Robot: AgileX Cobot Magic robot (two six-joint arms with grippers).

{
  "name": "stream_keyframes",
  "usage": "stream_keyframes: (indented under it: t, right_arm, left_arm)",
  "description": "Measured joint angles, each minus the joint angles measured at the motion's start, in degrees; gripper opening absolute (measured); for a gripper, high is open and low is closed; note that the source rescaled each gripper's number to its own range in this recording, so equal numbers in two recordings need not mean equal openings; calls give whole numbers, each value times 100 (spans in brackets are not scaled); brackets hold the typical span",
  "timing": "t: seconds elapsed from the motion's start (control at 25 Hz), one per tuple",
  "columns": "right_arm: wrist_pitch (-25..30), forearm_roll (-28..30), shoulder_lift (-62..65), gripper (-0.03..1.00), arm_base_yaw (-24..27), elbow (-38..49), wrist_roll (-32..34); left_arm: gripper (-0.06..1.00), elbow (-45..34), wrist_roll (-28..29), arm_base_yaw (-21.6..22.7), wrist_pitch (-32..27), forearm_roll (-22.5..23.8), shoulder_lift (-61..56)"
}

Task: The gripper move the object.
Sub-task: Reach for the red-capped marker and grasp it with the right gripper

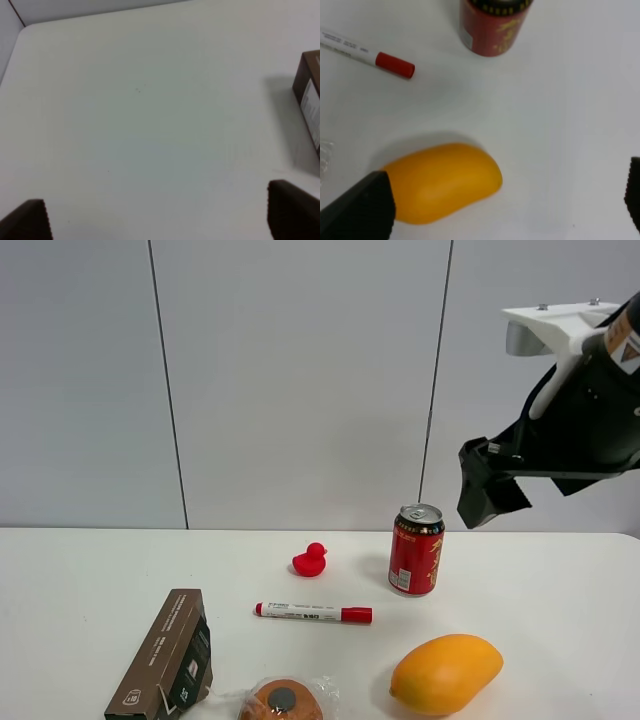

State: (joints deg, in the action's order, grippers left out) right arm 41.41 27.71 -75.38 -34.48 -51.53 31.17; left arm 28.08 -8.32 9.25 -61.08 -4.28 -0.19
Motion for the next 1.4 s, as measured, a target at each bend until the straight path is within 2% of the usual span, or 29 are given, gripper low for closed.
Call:
stream_keyframes:
  t: [0.2,0.36,0.44,0.56,0.64,0.8,0.92,1.0,1.08,1.24,1.32,1.4]
  right_arm:
    - [-1397,46,11,100,563,705,-381]
    - [-2271,127,11,100,838,1340,-534]
    - [-2666,-220,11,100,854,1448,-534]
    - [-3228,-1035,11,96,740,1460,-547]
    - [-3211,-1493,6,89,496,1363,-693]
    - [-2350,-2014,-8,81,-144,606,-1467]
    - [-1484,-2097,-81,80,-463,-490,-2043]
    - [-702,-2090,-331,80,-561,-1395,-2310]
    - [523,-2016,-808,80,-571,-2258,-2534]
    - [2326,-1761,-1932,79,-697,-3876,-2829]
    - [2676,-1748,-2451,79,-753,-4495,-3219]
    - [2739,-1755,-2848,79,-766,-4866,-3738]
  left_arm:
    - [100,0,0,0,0,0,0]
    - [100,0,0,0,0,0,0]
    - [100,0,0,0,0,0,0]
    - [100,0,0,0,0,0,0]
    - [100,0,0,0,0,0,0]
    - [100,0,0,0,0,0,0]
    - [100,0,0,0,0,0,0]
    - [100,0,0,0,0,0,0]
    - [100,0,0,0,0,0,0]
    - [100,0,0,0,0,0,0]
    - [100,0,0,0,0,0,0]
    - [100,0,0,0,0,0,0]
